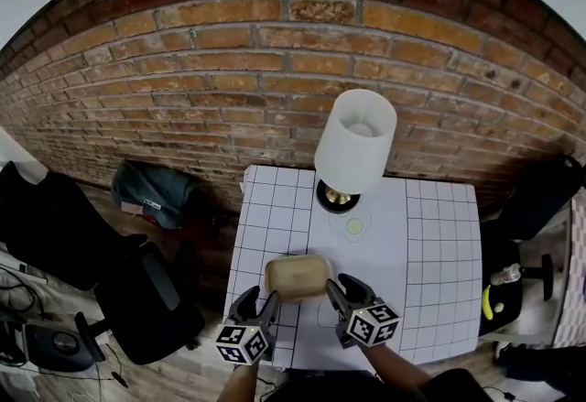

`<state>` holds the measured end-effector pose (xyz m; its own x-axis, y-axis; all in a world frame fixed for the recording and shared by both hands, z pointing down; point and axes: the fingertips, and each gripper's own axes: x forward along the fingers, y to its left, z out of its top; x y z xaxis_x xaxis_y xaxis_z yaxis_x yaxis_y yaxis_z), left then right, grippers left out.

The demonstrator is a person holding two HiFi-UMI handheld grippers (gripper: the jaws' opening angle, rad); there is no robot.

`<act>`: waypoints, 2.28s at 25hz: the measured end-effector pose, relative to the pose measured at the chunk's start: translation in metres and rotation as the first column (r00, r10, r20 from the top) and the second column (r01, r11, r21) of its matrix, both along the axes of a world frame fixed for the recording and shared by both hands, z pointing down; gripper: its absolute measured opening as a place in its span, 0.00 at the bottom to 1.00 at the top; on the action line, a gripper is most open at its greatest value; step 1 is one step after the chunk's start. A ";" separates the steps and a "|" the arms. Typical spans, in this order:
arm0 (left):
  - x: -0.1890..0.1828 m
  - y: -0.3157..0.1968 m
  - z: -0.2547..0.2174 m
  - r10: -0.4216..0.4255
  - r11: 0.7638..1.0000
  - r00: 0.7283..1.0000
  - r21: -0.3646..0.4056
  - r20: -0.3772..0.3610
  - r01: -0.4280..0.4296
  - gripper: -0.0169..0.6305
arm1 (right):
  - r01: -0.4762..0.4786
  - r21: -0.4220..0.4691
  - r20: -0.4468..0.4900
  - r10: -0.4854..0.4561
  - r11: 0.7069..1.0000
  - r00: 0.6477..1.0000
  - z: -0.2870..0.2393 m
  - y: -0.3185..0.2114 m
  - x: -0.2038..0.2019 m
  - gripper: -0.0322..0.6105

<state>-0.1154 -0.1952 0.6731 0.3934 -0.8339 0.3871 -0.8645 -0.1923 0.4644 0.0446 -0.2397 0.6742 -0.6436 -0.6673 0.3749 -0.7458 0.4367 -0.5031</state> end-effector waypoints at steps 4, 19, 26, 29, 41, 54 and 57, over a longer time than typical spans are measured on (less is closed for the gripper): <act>0.002 -0.001 0.010 -0.003 1.000 1.000 -0.027 -0.013 0.003 0.34 | 0.000 -0.029 0.012 0.000 1.000 1.000 0.010 -0.002 0.000 0.27; 0.017 -0.010 0.013 0.041 0.999 0.999 -0.034 -0.034 -0.042 0.36 | 0.047 -0.054 0.017 -0.046 0.997 0.999 0.014 0.003 -0.014 0.27; 0.014 -0.006 -0.005 0.048 0.999 0.998 0.014 -0.028 -0.047 0.36 | 0.030 -0.006 0.029 -0.029 1.000 0.999 -0.009 0.004 -0.014 0.27; 0.010 -0.004 -0.016 0.039 0.998 0.999 0.041 -0.034 -0.038 0.36 | 0.017 0.018 0.045 -0.018 1.000 0.999 -0.021 0.005 -0.014 0.25; 0.003 0.006 -0.061 0.027 0.988 0.998 0.151 -0.048 -0.020 0.33 | -0.041 0.121 0.087 0.030 0.992 0.996 -0.068 0.015 -0.013 0.19; 0.000 0.019 -0.105 0.031 0.971 0.999 0.239 -0.040 -0.021 0.20 | -0.102 0.221 0.120 0.077 0.970 0.990 -0.114 0.031 -0.006 0.17; 0.000 0.024 -0.116 0.038 0.965 0.999 0.260 -0.034 -0.027 0.19 | -0.115 0.243 0.133 0.084 0.963 0.988 -0.124 0.037 -0.004 0.17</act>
